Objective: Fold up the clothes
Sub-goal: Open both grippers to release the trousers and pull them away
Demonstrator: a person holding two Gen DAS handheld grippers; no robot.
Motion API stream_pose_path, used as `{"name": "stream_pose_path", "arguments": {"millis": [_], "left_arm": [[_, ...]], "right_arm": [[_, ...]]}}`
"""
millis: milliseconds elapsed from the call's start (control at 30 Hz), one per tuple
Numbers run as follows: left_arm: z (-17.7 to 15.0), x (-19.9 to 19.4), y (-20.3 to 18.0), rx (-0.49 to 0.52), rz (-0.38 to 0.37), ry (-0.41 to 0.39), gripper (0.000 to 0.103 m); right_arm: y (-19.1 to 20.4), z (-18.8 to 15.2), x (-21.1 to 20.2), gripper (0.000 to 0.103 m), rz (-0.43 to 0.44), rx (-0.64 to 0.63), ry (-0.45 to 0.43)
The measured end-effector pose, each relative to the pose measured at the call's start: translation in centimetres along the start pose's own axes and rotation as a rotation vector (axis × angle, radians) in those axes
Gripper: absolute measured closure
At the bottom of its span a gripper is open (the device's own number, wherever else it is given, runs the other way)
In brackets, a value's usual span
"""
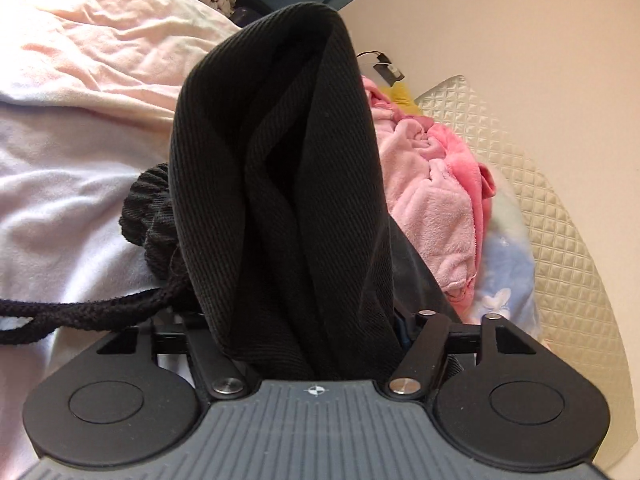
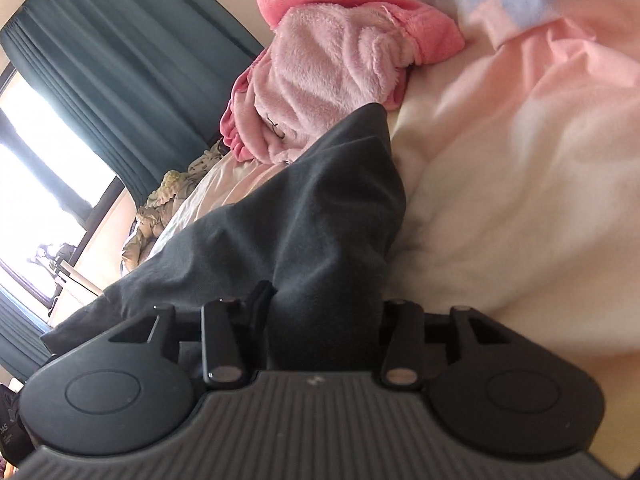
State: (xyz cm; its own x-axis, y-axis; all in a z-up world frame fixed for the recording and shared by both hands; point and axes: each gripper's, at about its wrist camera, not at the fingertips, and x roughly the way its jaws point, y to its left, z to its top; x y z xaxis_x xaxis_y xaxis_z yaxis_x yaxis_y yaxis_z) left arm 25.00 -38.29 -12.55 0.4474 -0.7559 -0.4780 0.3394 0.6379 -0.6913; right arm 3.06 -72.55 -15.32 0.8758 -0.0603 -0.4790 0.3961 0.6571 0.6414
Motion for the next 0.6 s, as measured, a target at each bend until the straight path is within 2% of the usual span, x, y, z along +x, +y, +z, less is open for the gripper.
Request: {"name": "stream_pose_path", "arguments": {"millis": [33, 67, 167, 200, 233, 300, 500, 600], "left_arm": [[0.1, -0.9, -0.3, 0.017, 0.029, -0.014, 0.005], [0.3, -2.1, -0.7, 0.048, 0.05, -0.035, 0.004], [2.0, -4.8, -1.4, 0.128, 0.094, -0.064, 0.004], [1.8, -6.4, -2.2, 0.147, 0.103, -0.078, 0.004], [0.5, -9.8, -4.2, 0.169, 0.107, -0.096, 0.004], [0.5, -12.9, -5.5, 0.213, 0.118, -0.127, 0.003], [1.3, -22.9, -9.1, 0.356, 0.158, -0.231, 0.001], [1.7, -27.5, -9.5, 0.416, 0.191, -0.274, 0.0]], "right_arm": [[0.5, 0.4, -0.4, 0.04, -0.022, -0.01, 0.003], [0.9, 0.7, -0.9, 0.036, -0.044, -0.021, 0.004], [2.7, 1.6, -3.3, 0.034, -0.114, -0.077, 0.002], [3.2, 2.1, -4.2, 0.034, -0.139, -0.102, 0.0], [3.7, 2.6, -5.0, 0.034, -0.145, -0.119, -0.001], [4.9, 3.5, -6.9, 0.034, -0.149, -0.143, -0.014], [11.5, 4.4, -12.9, 0.034, -0.083, -0.236, -0.068], [16.1, 4.6, -15.8, 0.034, -0.026, -0.295, -0.095]]}}
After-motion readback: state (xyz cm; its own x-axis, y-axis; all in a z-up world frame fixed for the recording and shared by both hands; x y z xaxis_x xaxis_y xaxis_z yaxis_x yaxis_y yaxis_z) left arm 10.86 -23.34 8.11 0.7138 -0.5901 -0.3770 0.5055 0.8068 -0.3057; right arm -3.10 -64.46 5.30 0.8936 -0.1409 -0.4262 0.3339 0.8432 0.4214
